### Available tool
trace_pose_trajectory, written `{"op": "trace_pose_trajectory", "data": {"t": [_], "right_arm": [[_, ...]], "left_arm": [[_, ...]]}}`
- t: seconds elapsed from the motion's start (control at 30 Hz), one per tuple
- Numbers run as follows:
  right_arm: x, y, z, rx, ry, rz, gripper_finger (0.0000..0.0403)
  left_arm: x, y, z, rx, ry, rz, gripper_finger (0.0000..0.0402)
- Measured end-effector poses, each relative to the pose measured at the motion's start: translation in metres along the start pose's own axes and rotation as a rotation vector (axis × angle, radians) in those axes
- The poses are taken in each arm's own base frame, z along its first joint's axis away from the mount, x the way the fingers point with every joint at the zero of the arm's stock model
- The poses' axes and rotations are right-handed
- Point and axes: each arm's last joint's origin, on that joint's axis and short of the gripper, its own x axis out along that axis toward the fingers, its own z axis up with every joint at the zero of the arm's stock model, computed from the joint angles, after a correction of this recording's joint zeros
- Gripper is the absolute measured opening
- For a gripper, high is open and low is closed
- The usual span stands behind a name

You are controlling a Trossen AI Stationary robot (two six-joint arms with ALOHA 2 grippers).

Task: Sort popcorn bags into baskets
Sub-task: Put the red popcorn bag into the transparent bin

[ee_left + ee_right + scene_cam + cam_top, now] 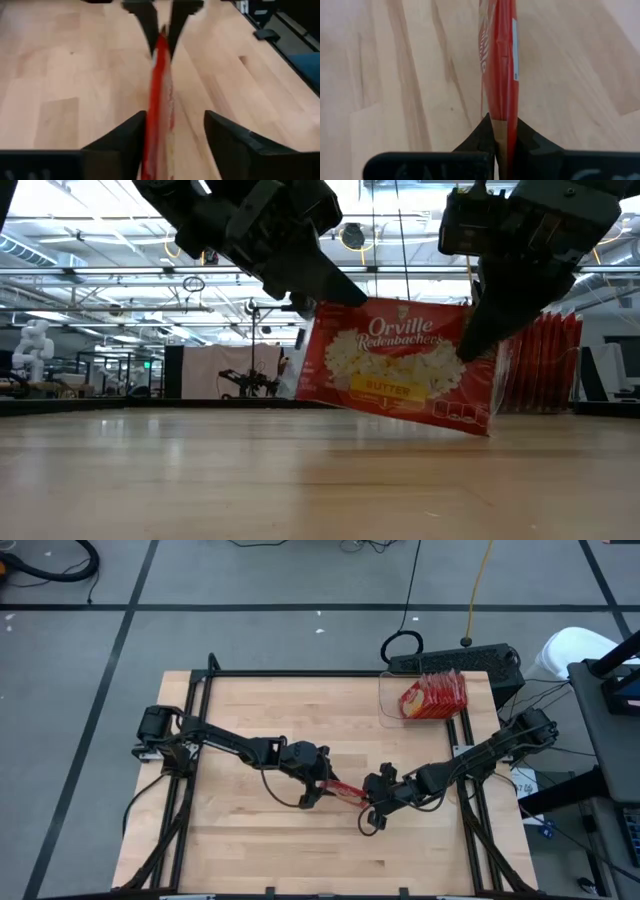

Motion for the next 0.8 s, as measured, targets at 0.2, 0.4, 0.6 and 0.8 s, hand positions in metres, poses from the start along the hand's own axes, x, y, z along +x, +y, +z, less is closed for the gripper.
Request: {"op": "trace_pose_trajectory", "data": {"t": [0.2, 0.4, 0.6, 0.8], "right_arm": [[0.000, -0.001, 0.001, -0.040, -0.046, -0.054, 0.0009], [0.000, -0.001, 0.002, -0.088, -0.067, -0.071, 0.0015], [-0.019, 0.004, 0.006, -0.085, -0.186, -0.096, 0.0093], [-0.044, 0.017, -0.001, -0.063, -0.502, -0.085, 0.0174]], "left_arm": [[-0.003, 0.011, -0.001, -0.013, 0.005, 0.051, 0.0105], [-0.004, 0.016, -0.002, 0.007, 0.007, 0.061, 0.0020], [-0.019, 0.006, 0.009, -0.036, 0.002, 0.055, 0.0033], [-0.058, -0.026, 0.034, 0.040, -0.032, 0.118, 0.0020]]}}
